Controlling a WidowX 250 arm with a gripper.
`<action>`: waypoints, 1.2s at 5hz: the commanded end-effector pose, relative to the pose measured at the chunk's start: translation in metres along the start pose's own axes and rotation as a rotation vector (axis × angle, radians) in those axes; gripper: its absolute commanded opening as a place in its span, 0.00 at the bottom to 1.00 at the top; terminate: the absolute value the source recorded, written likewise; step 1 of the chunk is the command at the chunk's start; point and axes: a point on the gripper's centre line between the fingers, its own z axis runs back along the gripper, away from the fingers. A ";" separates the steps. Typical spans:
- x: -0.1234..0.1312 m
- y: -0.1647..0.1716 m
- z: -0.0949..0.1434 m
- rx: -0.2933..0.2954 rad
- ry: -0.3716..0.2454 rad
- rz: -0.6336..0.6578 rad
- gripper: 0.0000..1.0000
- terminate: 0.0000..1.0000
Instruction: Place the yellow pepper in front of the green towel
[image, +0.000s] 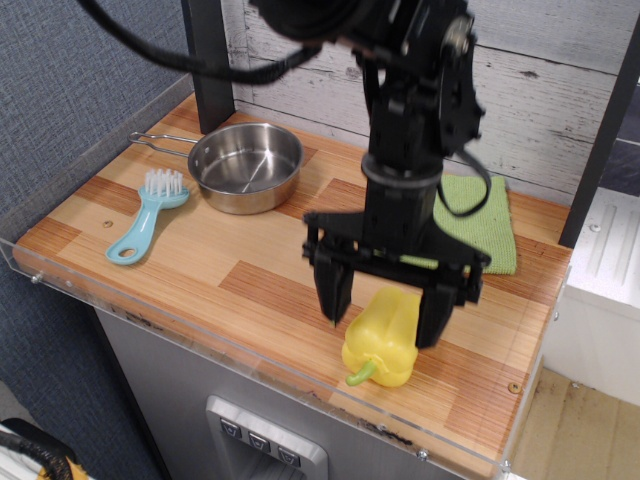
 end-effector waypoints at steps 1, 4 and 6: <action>-0.028 0.003 0.103 0.092 -0.195 -0.150 1.00 0.00; -0.023 0.024 0.096 0.049 -0.140 -0.222 1.00 0.00; -0.023 0.024 0.096 0.049 -0.140 -0.222 1.00 0.00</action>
